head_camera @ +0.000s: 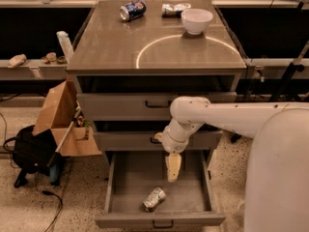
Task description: Pick 7up can from bottom drawer and place on counter
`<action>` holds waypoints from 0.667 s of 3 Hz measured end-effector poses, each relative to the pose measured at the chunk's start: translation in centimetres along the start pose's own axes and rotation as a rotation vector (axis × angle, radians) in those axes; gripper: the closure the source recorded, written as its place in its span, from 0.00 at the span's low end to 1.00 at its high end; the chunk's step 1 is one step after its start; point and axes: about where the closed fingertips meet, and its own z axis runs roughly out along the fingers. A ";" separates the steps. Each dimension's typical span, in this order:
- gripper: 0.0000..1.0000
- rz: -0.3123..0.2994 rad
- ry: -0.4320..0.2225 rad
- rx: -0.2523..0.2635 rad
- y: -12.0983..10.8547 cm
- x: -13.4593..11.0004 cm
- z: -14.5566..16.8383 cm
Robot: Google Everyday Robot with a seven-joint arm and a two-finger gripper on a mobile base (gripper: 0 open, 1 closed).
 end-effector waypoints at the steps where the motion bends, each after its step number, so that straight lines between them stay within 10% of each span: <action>1: 0.00 0.035 0.014 0.001 -0.3 1.4 1.5; 2: 0.00 0.074 0.025 0.000 -0.4 2.8 2.6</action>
Offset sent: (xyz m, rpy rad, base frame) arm 0.0116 -0.0252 -0.0448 -0.0453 0.0218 -0.1068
